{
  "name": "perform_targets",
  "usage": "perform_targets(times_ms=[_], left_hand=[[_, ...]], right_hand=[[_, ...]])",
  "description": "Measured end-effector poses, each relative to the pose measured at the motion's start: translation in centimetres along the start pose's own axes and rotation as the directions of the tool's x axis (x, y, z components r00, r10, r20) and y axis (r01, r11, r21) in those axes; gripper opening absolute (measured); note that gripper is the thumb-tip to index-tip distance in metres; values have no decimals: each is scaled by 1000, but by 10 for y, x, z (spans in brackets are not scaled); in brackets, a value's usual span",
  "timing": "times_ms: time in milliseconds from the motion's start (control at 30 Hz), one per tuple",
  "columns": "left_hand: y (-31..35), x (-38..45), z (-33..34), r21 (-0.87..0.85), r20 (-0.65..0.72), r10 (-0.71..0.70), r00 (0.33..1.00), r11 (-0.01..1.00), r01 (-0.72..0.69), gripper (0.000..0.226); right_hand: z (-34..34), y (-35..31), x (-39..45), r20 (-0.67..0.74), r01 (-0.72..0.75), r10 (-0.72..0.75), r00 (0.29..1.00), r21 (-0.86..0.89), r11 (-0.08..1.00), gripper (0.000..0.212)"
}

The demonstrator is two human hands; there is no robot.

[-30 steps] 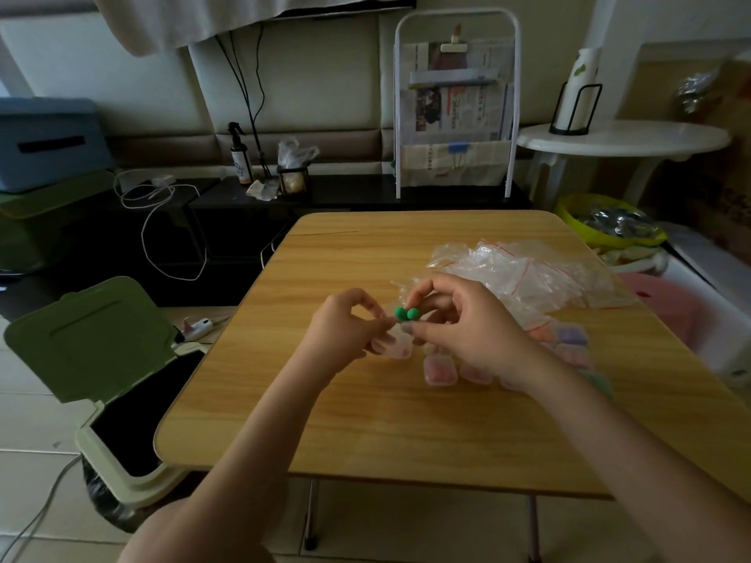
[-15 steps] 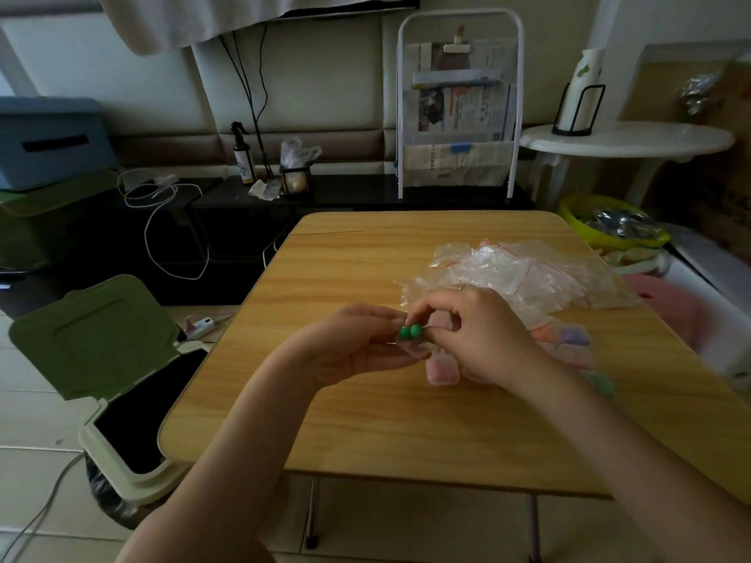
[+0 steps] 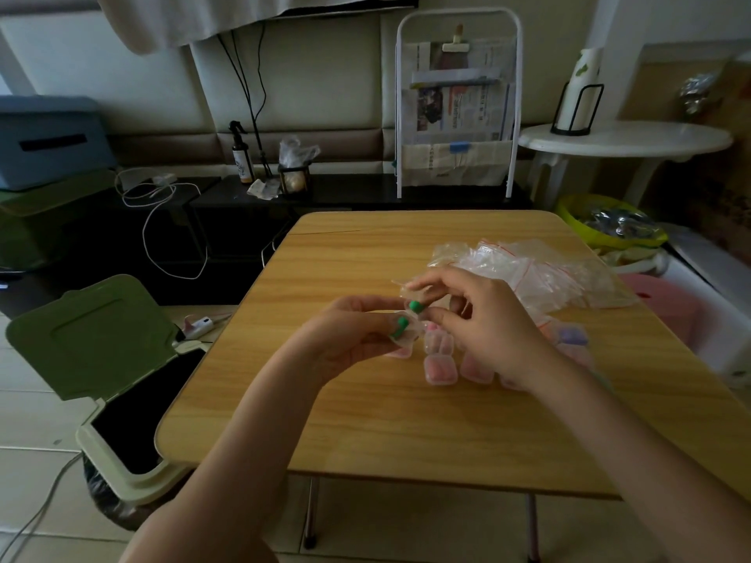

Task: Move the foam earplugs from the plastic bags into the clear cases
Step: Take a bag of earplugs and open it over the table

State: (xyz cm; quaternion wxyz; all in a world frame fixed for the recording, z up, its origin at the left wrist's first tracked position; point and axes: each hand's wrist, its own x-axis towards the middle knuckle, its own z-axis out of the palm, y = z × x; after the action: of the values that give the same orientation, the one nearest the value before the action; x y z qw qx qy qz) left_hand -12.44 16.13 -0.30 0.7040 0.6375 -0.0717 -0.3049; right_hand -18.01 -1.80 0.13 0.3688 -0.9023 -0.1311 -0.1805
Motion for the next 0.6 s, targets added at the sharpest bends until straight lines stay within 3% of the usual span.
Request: perform_targets(times_ms=[167, 433, 600], left_hand=[[-1, 3, 3, 8, 2, 9, 1000, 1000, -9, 30], [0, 3, 3, 1, 72, 29, 997, 1000, -29, 32], [-1, 5, 4, -22, 38, 28, 999, 999, -27, 32]], right_hand=[[1, 1, -1, 37, 69, -65, 997, -136, 988, 18], [3, 4, -4, 22, 115, -113, 993, -197, 974, 24], [4, 6, -5, 53, 194, -187, 981, -245, 950, 31]])
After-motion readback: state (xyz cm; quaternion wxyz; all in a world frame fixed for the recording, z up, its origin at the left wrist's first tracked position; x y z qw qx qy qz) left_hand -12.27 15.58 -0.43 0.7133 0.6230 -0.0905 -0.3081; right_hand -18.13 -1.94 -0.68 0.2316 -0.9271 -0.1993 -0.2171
